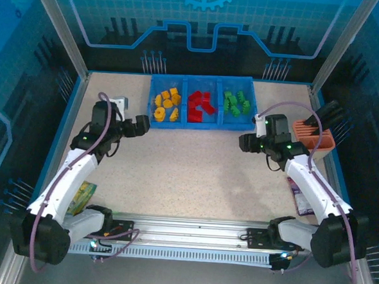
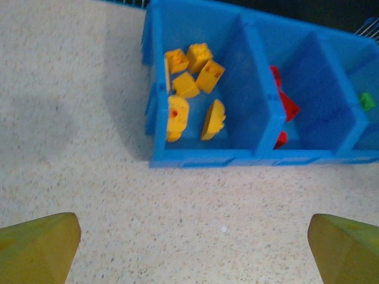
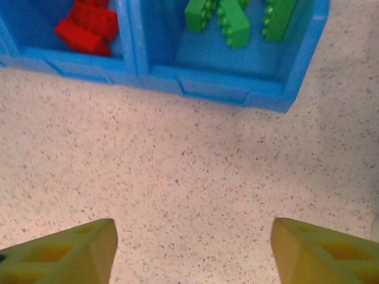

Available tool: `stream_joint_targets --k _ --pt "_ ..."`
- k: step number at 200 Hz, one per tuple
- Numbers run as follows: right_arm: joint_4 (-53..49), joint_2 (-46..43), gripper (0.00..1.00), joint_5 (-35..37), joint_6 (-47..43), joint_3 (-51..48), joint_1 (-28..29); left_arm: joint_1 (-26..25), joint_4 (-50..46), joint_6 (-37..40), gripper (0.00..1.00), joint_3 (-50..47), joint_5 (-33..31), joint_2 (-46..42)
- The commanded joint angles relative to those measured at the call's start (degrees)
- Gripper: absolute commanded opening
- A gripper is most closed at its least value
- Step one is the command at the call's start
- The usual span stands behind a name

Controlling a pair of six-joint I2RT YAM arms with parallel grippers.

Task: Sort the legos into containers by color
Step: Reset both arms

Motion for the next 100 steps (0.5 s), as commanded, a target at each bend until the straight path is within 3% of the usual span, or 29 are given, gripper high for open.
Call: stream_joint_targets --k 1,9,12,36,64,81,100 --pt "5.3 -1.8 0.82 -2.4 0.1 -0.1 -0.3 0.6 5.7 0.0 0.99 -2.1 -5.6 0.4" --pt "4.9 -2.4 0.98 -3.1 0.3 -0.1 -0.2 0.7 7.4 0.9 0.99 -3.6 -7.5 -0.2" --pt "4.8 -2.7 1.0 -3.4 0.4 -0.8 -0.2 0.7 8.3 1.5 0.99 -4.5 -8.1 -0.5" --pt "8.7 -6.9 1.0 -2.7 0.8 -6.9 0.0 0.7 20.7 8.1 0.99 -15.4 -13.3 -5.4" --pt "16.3 -11.2 1.0 -1.2 1.2 -13.7 0.0 0.7 46.7 14.4 0.99 -33.2 -15.0 -10.1" --pt "18.5 -11.6 1.0 -1.2 1.1 -15.2 0.0 0.9 58.4 14.8 0.99 -37.9 -15.1 -7.2" --pt "19.1 -10.4 1.0 -1.8 0.9 -15.3 0.0 0.9 60.9 16.3 0.99 -36.2 -12.5 0.9"
